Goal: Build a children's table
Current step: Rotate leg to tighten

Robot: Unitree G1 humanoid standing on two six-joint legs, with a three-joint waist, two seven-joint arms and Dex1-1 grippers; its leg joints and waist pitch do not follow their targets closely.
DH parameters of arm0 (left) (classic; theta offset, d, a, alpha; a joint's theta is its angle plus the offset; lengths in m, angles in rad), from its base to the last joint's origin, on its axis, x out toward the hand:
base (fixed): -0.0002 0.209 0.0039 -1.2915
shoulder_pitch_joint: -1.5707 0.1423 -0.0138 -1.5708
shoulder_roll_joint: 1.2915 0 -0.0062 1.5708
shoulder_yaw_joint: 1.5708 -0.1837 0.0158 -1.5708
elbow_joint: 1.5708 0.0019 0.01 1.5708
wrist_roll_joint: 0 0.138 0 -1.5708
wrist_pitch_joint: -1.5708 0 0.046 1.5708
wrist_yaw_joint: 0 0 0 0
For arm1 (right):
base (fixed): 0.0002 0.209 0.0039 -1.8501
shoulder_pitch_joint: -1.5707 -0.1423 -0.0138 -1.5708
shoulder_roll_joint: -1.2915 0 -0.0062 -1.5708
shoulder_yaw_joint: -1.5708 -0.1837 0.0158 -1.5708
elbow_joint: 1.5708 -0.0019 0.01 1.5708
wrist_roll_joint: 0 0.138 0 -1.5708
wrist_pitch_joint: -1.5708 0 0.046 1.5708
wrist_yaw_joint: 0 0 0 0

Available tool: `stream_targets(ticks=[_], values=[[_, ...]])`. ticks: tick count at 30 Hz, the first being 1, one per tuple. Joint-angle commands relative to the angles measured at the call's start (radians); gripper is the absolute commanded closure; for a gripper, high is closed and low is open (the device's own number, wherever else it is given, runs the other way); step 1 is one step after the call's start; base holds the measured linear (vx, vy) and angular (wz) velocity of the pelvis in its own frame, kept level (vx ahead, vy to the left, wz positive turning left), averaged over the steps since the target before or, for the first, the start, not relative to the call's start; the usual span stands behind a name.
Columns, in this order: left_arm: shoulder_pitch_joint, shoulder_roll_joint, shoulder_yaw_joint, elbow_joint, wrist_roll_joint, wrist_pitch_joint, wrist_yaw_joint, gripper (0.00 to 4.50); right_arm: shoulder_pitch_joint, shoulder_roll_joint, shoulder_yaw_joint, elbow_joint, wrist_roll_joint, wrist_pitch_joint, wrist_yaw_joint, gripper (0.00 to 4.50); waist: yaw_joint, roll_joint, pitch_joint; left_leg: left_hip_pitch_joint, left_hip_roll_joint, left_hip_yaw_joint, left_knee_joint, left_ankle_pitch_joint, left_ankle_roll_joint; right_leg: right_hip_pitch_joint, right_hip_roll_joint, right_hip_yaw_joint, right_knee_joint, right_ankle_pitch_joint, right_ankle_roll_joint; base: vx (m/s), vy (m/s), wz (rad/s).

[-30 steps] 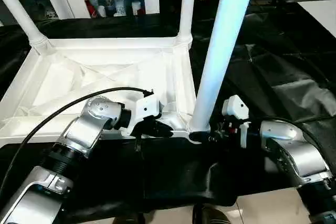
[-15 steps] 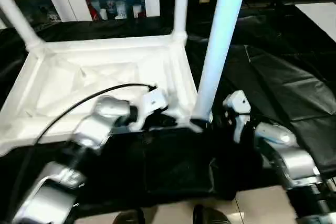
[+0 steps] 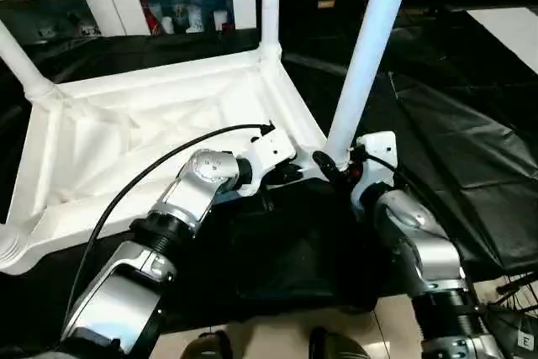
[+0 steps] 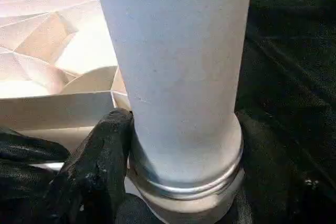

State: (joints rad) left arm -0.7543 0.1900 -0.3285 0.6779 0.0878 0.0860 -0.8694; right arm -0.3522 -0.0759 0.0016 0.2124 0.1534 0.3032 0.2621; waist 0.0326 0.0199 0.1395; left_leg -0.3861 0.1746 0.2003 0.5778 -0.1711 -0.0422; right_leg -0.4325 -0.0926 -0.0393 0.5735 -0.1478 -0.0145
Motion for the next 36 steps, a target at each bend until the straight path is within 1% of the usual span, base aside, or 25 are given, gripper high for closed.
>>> stream_targets(ticks=[1,5,6,7,8,9,10,12,13,15,16,18,20,22,24,25,26,27,28,29,31,32,34,35,36], values=[[0.007,-0.027,-0.039,0.031,0.011,-0.019,-0.013,4.5,0.01,0.047,-0.003,-0.007,0.038,0.031,-0.003,1.06,-0.001,-0.001,-0.069,0.022,0.04,-0.027,-0.085,-0.342,0.022,0.038,-0.047,0.032,-0.087,-0.442,-0.138,0.0,0.0,0.0],[0.007,-0.025,-0.032,0.038,0.007,-0.029,-0.031,4.5,0.008,0.032,0.003,-0.039,0.042,0.032,0.002,0.68,0.001,-0.001,-0.069,0.023,0.041,-0.024,-0.085,-0.318,0.027,0.038,-0.046,0.034,-0.083,-0.401,-0.154,0.0,0.0,0.0],[0.009,-0.023,-0.032,0.034,0.005,-0.03,-0.036,4.5,0.01,0.017,0.008,-0.059,0.037,0.037,0.012,0.59,0.002,-0.006,-0.07,0.023,0.041,-0.022,-0.085,-0.31,0.03,0.04,-0.045,0.035,-0.082,-0.388,-0.159,0.0,0.0,0.0],[0.011,-0.023,-0.031,0.031,0.005,-0.031,-0.038,4.5,0.011,0.006,0.012,-0.072,0.034,0.04,0.019,0.52,0.004,-0.004,-0.069,0.021,0.042,-0.022,-0.084,-0.302,0.033,0.041,-0.046,0.035,-0.079,-0.38,-0.161,0.0,0.0,0.0],[0.014,-0.021,-0.03,0.024,0.0,-0.031,-0.048,4.5,0.015,-0.022,0.013,-0.104,0.035,0.053,0.043,0.43,0.004,-0.008,-0.071,0.021,0.041,-0.021,-0.083,-0.294,0.036,0.041,-0.046,0.036,-0.079,-0.375,-0.161,0.0,0.0,0.0],[0.015,-0.021,-0.03,0.022,-0.001,-0.032,-0.05,4.5,0.016,-0.03,0.012,-0.112,0.036,0.057,0.049,0.32,0.006,-0.007,-0.071,0.02,0.042,-0.022,-0.083,-0.286,0.039,0.043,-0.047,0.036,-0.077,-0.369,-0.162,0.0,0.0,0.0],[0.017,-0.02,-0.027,0.02,-0.003,-0.037,-0.052,4.5,0.019,-0.052,0.009,-0.135,0.046,0.073,0.076,0.15,0.007,-0.011,-0.073,0.018,0.042,-0.02,-0.081,-0.263,0.049,0.045,-0.047,0.037,-0.075,-0.344,-0.167,0.0,0.0,0.0],[0.024,-0.02,-0.017,0.005,-0.017,-0.044,-0.064,4.5,0.043,-0.142,0.015,-0.207,0.086,0.117,0.205,0.07,0.013,-0.01,-0.072,0.02,0.043,-0.02,-0.08,-0.251,0.06,0.048,-0.046,0.036,-0.074,-0.34,-0.164,0.0,0.0,0.0],[0.028,-0.021,-0.007,-0.01,-0.03,-0.051,-0.068,4.5,0.066,-0.214,0.021,-0.246,0.096,0.127,0.289,0.07,0.019,-0.01,-0.074,0.022,0.045,-0.018,-0.077,-0.24,0.073,0.051,-0.045,0.038,-0.073,-0.318,-0.163,0.0,0.0,0.0],[0.036,-0.023,0.022,-0.053,-0.072,-0.016,-0.096,4.5,0.121,-0.357,0.027,-0.304,0.105,0.126,0.431,0.07,0.027,-0.013,-0.079,0.017,0.045,-0.016,-0.071,-0.198,0.097,0.058,-0.046,0.038,-0.063,-0.248,-0.182,0.0,0.0,0.0],[0.039,-0.019,0.024,-0.069,-0.081,-0.007,-0.111,4.06,0.133,-0.386,0.027,-0.313,0.105,0.123,0.457,0.02,0.029,-0.014,-0.082,0.01,0.045,-0.017,-0.066,-0.159,0.115,0.062,-0.048,0.038,-0.056,-0.191,-0.201,0.0,0.0,0.0],[0.046,-0.009,0.034,-0.106,-0.101,0.02,-0.131,3.95,0.16,-0.445,0.028,-0.331,0.106,0.116,0.511,0.02,0.024,-0.016,-0.087,0.002,0.04,-0.016,-0.06,-0.128,0.14,0.066,-0.049,0.034,-0.049,-0.139,-0.229,0.0,0.0,0.0],[0.055,0.002,0.046,-0.152,-0.127,0.047,-0.161,3.58,0.177,-0.483,0.023,-0.344,0.113,0.121,0.54,0.02,0.023,-0.015,-0.093,0.003,0.044,-0.018,-0.053,-0.077,0.172,0.067,-0.047,0.033,-0.037,-0.047,-0.265,0.0,0.0,0.0],[0.064,0.01,0.075,-0.209,-0.171,0.077,-0.177,3.52,0.184,-0.501,0.017,-0.354,0.12,0.129,0.552,0.02,0.022,-0.014,-0.094,0.003,0.043,-0.016,-0.049,-0.043,0.196,0.066,-0.044,0.031,-0.031,0.01,-0.289,0.0,0.0,0.0],[0.066,0.013,0.082,-0.225,-0.183,0.088,-0.184,3.48,0.186,-0.506,0.016,-0.359,0.125,0.134,0.558,0.02,0.023,-0.013,-0.093,0.004,0.045,-0.015,-0.046,-0.033,0.213,0.065,-0.045,0.031,-0.028,0.022,-0.305,0.0,0.0,0.0],[0.08,0.036,0.1,-0.286,-0.219,0.135,-0.213,3.25,0.189,-0.51,0.022,-0.388,0.15,0.149,0.576,0.02,0.022,-0.012,-0.089,0.004,0.047,-0.015,-0.047,-0.046,0.217,0.064,-0.045,0.029,-0.031,-0.004,-0.308,0.0,0.0,0.0],[0.08,0.036,0.1,-0.286,-0.219,0.135,-0.213,3.25,0.189,-0.51,0.022,-0.388,0.15,0.149,0.576,0.02,0.024,-0.003,-0.087,0.005,0.049,-0.016,-0.049,-0.056,0.211,0.064,-0.047,0.03,-0.031,-0.022,-0.31,0.0,0.0,0.0],[0.107,0.079,0.107,-0.359,-0.249,0.188,-0.254,3.1,0.187,-0.503,0.033,-0.423,0.188,0.17,0.593,0.02,0.022,-0.008,-0.085,0.006,0.049,-0.015,-0.051,-0.079,0.202,0.063,-0.044,0.029,-0.036,-0.062,-0.302,0.0,0.0,0.0],[0.109,0.081,0.107,-0.362,-0.25,0.19,-0.256,3.04,0.186,-0.502,0.033,-0.424,0.189,0.171,0.593,0.02,0.02,-0.007,-0.083,0.005,0.05,-0.018,-0.055,-0.097,0.192,0.064,-0.045,0.028,-0.039,-0.102,-0.292,0.0,0.0,0.0],[0.119,0.098,0.105,-0.384,-0.258,0.205,-0.272,3.04,0.183,-0.494,0.037,-0.433,0.199,0.177,0.593,0.02,0.018,-0.005,-0.08,0.009,0.051,-0.017,-0.057,-0.114,0.182,0.059,-0.044,0.028,-0.043,-0.131,-0.285,0.0,0.0,0.0],[0.182,0.196,0.097,-0.484,-0.282,0.289,-0.343,2.7,0.153,-0.427,0.053,-0.438,0.219,0.193,0.576,0.02,0.015,-0.003,-0.077,0.015,0.053,-0.018,-0.063,-0.158,0.141,0.055,-0.047,0.031,-0.048,-0.205,-0.271,0.0,0.0,0.0],[0.192,0.212,0.095,-0.5,-0.285,0.3,-0.354,2.7,0.148,-0.419,0.058,-0.436,0.218,0.193,0.574,0.02,0.005,-0.005,-0.072,0.002,0.05,-0.021,-0.071,-0.172,0.123,0.059,-0.044,0.027,-0.049,-0.245,-0.25,0.0,0.0,0.0],[0.233,0.277,0.085,-0.551,-0.285,0.331,-0.396,2.61,0.125,-0.385,0.079,-0.417,0.2,0.183,0.551,0.02,0.005,0.0,-0.074,0.02,0.053,-0.021,-0.071,-0.198,0.089,0.047,-0.044,0.031,-0.052,-0.283,-0.231,0.0,0.0,0.0],[0.251,0.302,0.087,-0.572,-0.285,0.339,-0.405,2.5,0.114,-0.366,0.088,-0.406,0.192,0.176,0.537,0.02,0.002,0.0,-0.073,0.017,0.051,-0.019,-0.073,-0.196,0.085,0.048,-0.042,0.032,-0.054,-0.284,-0.227,0.0,0.0,0.0],[0.268,0.322,0.094,-0.586,-0.284,0.345,-0.406,2.36,0.1,-0.342,0.096,-0.39,0.183,0.171,0.516,0.02,0.002,-0.002,-0.073,0.021,0.051,-0.017,-0.074,-0.193,0.074,0.045,-0.039,0.033,-0.053,-0.275,-0.225,0.0,0.0,0.0]])
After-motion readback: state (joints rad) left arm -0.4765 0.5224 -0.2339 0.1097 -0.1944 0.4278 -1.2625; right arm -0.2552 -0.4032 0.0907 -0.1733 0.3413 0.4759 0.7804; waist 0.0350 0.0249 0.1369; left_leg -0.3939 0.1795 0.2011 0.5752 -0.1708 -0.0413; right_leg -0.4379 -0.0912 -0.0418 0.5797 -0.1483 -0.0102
